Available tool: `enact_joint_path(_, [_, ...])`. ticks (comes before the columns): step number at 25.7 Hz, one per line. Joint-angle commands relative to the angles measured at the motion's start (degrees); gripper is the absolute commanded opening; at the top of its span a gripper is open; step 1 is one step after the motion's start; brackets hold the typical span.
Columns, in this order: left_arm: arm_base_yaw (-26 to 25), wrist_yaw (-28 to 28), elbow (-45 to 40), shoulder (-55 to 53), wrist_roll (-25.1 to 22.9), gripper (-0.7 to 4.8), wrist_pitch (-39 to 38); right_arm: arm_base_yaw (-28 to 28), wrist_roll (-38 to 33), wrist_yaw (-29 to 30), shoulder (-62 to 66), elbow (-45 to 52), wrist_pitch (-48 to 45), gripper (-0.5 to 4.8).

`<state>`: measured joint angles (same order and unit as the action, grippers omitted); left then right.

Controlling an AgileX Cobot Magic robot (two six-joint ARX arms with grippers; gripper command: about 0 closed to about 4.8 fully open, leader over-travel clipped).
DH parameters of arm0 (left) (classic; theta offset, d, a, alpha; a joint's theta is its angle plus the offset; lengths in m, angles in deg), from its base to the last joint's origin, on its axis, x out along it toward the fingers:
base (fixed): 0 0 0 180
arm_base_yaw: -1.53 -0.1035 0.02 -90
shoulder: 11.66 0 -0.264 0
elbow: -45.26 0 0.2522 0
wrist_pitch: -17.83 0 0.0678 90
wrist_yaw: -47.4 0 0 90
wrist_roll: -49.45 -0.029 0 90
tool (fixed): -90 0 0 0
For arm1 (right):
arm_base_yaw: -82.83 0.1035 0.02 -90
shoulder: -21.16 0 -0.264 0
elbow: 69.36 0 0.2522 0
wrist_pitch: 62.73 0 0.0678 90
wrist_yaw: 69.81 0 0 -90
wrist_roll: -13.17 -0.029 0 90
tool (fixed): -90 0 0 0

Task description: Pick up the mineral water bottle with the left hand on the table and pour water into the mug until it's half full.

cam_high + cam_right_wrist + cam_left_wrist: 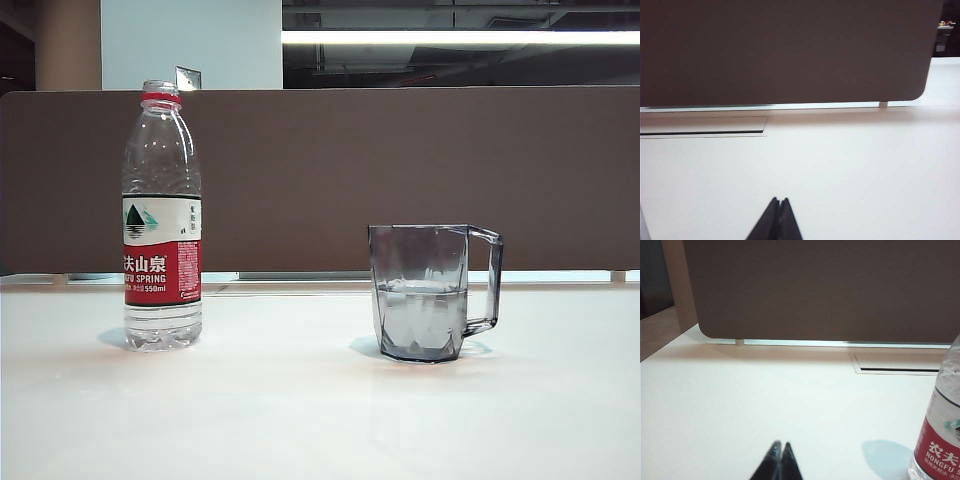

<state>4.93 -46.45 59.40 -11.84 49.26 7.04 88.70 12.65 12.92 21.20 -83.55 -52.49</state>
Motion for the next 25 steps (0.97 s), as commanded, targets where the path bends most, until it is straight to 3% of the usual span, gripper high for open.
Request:
enact_joint_path(1, [0.0, 0.1, 0.2, 0.0, 0.2, -0.06, 0.5, -0.5, -0.4, 0.2, 0.0, 0.4, -0.7, -0.04])
enact_joint_path(25, [0.0, 0.1, 0.2, 0.0, 0.2, -0.06, 0.5, -0.6, -0.4, -0.2, 0.0, 0.4, 2.1, -0.04])
